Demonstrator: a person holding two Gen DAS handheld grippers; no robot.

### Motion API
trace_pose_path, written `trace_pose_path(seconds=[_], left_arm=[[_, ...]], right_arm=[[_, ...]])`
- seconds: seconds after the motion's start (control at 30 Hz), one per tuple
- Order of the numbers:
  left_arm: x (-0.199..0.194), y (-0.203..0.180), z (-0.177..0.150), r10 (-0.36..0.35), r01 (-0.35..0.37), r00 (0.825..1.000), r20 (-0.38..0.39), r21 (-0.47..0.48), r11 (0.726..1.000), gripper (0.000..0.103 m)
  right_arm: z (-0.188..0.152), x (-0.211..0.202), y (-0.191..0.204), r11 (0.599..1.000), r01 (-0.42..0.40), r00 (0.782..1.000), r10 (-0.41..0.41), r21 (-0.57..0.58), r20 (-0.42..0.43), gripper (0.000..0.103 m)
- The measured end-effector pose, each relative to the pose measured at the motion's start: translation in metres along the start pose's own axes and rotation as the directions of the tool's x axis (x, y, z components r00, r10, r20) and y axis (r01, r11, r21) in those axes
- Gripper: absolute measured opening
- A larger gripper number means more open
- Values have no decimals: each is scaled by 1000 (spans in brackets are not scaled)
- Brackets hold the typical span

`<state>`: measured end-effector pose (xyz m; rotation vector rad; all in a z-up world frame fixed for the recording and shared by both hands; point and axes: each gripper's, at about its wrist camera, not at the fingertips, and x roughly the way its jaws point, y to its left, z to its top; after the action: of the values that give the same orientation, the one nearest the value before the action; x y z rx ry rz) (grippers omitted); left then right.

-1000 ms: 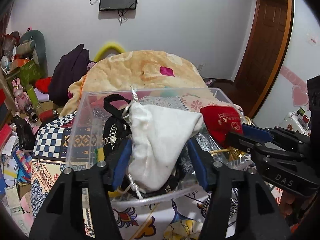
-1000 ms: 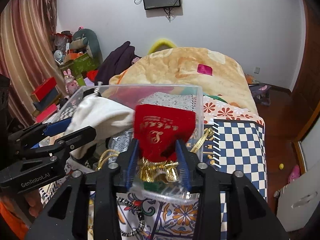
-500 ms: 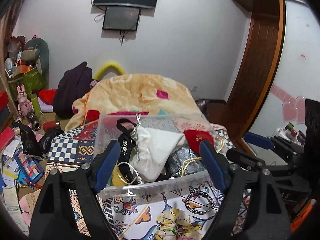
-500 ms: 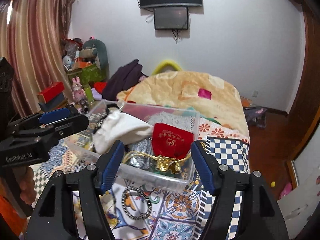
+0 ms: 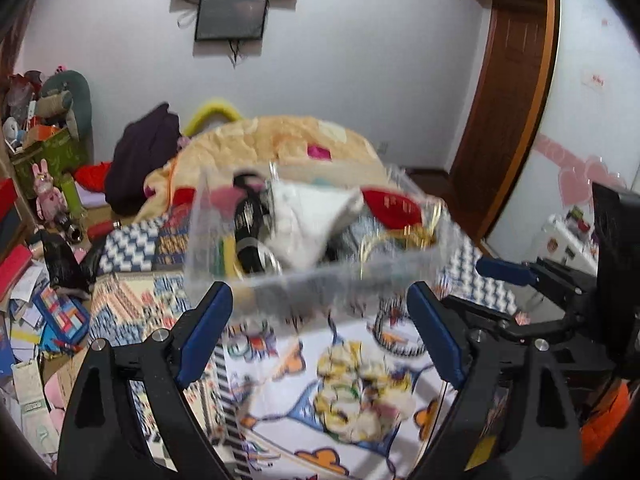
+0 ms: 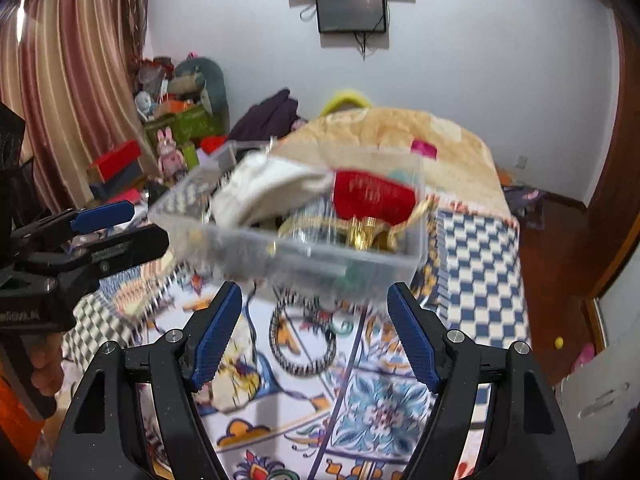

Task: Organize soft objects
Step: 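Grasp the floral scrunchie with the left tool while the right tool grasps the beaded bracelet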

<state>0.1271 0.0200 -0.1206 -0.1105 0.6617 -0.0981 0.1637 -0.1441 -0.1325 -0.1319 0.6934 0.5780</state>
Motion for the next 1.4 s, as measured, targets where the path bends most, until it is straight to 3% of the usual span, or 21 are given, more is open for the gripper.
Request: trace_pose_path(seconds=[0.4, 0.5, 0.6, 0.67, 0.83, 1.0, 1.17, 1.4], left_arm=[[39, 3, -50, -25, 21, 984, -174, -24, 999, 90], [44, 2, -56, -20, 17, 981, -192, -18, 1000, 89], [47, -1, -58, -34, 29, 979, -201, -24, 999, 89], [48, -5, -59, -45, 40, 979, -201, -28, 999, 89], [56, -17, -63, -52, 46, 977, -209, -29, 998, 85], [57, -33, -67, -29, 36, 980, -198, 34, 999, 65], [56, -44, -71, -33, 46, 981, -189, 64, 997, 30], [42, -32, -65, -39, 45, 984, -171, 33, 998, 13]], right_arm=[[-37, 44, -3, 1000, -27, 986, 28, 11, -164, 70], [-39, 43, 5, 999, 9, 988, -16, -51, -151, 62], [-40, 40, 5, 995, 48, 989, -59, -82, -134, 46], [-39, 39, 0, 995, 65, 989, -75, -82, -125, 29], [-41, 31, -10, 998, 47, 992, -52, -48, -117, 23], [-48, 21, -12, 998, 40, 992, -44, -41, -115, 23], [-50, 10, -17, 999, 34, 994, -37, -28, -98, 18], [-46, -11, -16, 999, 17, 999, -18, -29, -51, 16]])
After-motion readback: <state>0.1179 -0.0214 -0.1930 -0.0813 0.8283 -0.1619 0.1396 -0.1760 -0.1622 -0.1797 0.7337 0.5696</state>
